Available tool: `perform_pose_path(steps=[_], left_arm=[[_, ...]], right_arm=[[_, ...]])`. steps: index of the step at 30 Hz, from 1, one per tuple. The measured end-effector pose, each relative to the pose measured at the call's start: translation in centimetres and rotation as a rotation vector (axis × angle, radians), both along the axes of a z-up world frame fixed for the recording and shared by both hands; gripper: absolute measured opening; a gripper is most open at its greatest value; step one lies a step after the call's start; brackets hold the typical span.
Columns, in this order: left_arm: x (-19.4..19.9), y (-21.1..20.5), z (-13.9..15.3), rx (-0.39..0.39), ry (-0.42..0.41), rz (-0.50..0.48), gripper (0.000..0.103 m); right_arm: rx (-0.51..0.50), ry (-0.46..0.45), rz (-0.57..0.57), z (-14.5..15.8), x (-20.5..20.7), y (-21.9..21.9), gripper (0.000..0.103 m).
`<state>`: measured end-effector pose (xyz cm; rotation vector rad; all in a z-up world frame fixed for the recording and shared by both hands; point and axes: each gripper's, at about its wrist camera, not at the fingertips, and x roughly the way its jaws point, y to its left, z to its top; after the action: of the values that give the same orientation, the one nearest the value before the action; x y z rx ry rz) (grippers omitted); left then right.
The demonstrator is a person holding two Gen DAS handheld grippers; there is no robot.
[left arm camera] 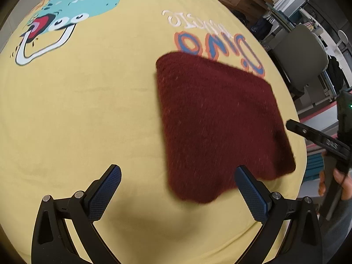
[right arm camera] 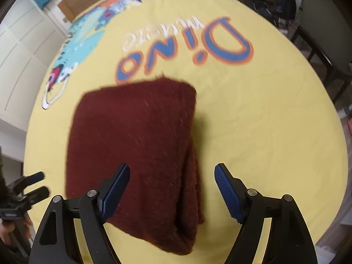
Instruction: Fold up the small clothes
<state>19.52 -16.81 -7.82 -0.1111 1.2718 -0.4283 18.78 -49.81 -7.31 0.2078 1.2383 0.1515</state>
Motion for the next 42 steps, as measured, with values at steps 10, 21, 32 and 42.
perform_pose_path(steps=[10,21,32,42], left_arm=[[4.5,-6.3,-4.8,0.022,0.116,-0.034,0.102],[3.2,-5.4,-10.5,-0.009,0.152,-0.019,0.103],[3.1,-5.4,-10.3,-0.043,0.138,-0.064,0.075],[2.4,-2.3,-4.2,-0.132,0.026,-0.127,0.050]], right_arm=[[-0.038,0.040,0.113,-3.7,1.1,2.6,0.103],[0.030,0.117,0.104,-9.9,1.1,1.9,0.103],[0.216,0.172,0.023,-10.5,1.1,1.2,0.063],[0.126,0.043,0.089,-2.5,0.5,4.2,0.045]])
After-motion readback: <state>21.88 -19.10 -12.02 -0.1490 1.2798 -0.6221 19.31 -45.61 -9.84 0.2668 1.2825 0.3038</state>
